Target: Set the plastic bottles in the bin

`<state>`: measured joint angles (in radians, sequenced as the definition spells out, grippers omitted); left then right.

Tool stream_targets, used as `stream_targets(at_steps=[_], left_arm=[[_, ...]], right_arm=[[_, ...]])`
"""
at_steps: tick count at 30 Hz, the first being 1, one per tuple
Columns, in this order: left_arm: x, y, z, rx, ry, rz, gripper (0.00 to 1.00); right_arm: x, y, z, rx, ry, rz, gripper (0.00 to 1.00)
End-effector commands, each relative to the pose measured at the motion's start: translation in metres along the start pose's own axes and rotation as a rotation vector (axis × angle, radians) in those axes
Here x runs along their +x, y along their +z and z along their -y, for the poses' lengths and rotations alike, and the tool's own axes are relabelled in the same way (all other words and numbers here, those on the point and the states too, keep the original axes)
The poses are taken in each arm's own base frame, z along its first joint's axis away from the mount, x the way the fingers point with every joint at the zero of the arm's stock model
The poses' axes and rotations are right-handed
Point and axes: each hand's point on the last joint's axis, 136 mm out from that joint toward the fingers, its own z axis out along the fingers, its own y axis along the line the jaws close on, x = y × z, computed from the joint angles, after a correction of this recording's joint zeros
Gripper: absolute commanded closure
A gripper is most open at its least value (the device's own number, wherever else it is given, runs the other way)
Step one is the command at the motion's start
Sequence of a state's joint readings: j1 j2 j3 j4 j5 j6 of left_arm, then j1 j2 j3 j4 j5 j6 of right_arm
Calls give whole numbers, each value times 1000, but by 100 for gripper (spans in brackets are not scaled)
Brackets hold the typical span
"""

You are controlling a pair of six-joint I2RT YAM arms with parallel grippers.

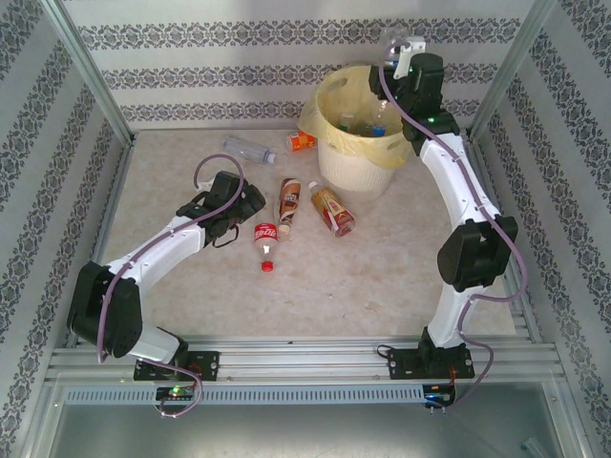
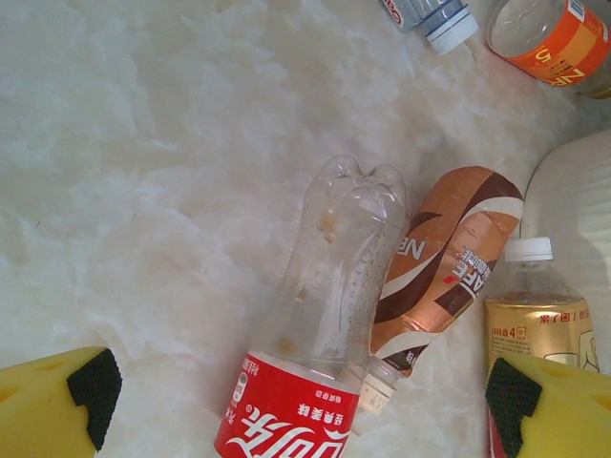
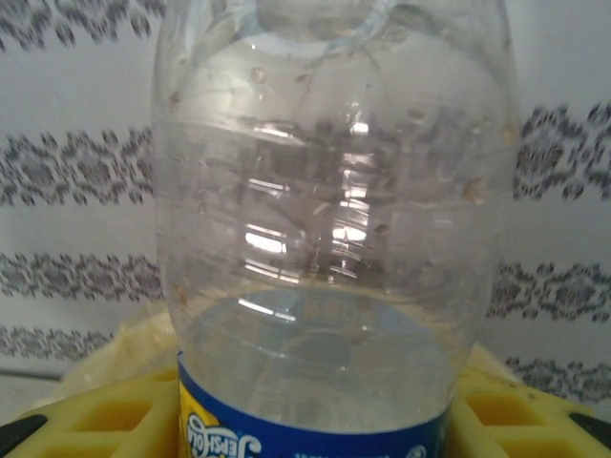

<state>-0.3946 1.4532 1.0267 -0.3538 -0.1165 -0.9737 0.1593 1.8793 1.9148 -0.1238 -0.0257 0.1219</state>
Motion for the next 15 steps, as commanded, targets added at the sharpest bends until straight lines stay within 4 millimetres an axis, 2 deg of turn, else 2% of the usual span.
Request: stream_targets(at_steps=[1, 9, 15], left_arm=[[-3, -1, -4, -7, -2, 8, 1], [-1, -1, -7, -3, -20, 8, 1], [1, 3, -4, -8, -21, -15, 0]], right_arm=[[16, -2, -3, -22, -19, -30, 47], [55, -1, 2, -21, -21, -83, 43], [62, -4, 5, -12, 0, -87, 34]])
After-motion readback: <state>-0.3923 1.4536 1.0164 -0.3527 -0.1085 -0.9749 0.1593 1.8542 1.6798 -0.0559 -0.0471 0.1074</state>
